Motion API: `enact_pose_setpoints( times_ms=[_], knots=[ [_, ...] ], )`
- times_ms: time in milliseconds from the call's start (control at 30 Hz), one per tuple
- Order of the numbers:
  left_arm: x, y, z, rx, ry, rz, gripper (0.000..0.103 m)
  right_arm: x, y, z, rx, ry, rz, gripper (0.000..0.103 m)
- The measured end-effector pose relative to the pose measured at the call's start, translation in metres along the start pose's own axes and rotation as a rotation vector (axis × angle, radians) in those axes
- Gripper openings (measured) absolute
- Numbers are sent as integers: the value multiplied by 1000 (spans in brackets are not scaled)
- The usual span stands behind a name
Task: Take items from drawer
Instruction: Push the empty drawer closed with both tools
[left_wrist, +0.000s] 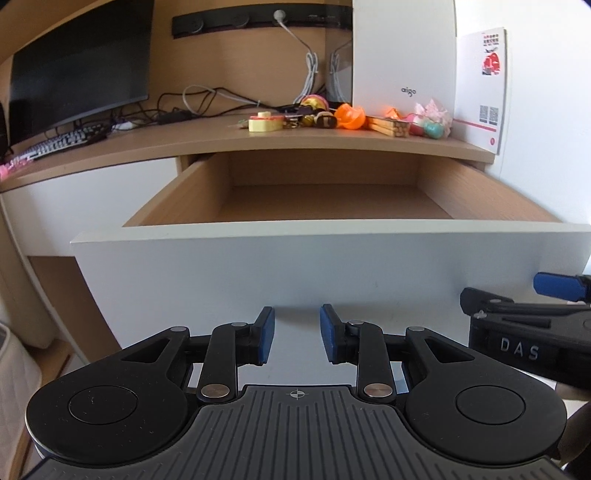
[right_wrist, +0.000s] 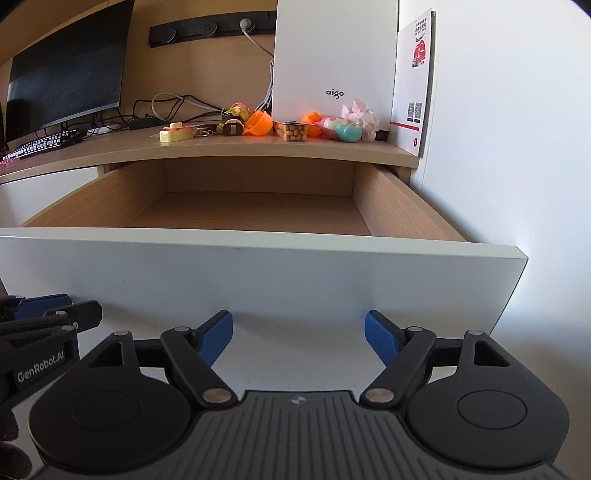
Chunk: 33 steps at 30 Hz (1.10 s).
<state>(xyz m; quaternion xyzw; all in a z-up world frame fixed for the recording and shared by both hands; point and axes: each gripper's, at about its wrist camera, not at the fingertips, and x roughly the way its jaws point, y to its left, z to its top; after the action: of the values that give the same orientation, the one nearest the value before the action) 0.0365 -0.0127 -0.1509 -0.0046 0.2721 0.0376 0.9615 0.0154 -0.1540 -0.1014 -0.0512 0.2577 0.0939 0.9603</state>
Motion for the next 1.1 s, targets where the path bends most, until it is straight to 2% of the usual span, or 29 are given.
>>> enact_pose_setpoints(
  times_ms=[300,800,1100],
  knots=[
    [35,6,19,4,-11,-26,30,30,5,19,-4,-3,-33,79],
    [114,27,69,56,-19,-63,29,112,16,62,8,-23,-102,79],
    [152,32,93,74,-16,-78,29,154,18,85,63,-19,-136,79]
  ],
)
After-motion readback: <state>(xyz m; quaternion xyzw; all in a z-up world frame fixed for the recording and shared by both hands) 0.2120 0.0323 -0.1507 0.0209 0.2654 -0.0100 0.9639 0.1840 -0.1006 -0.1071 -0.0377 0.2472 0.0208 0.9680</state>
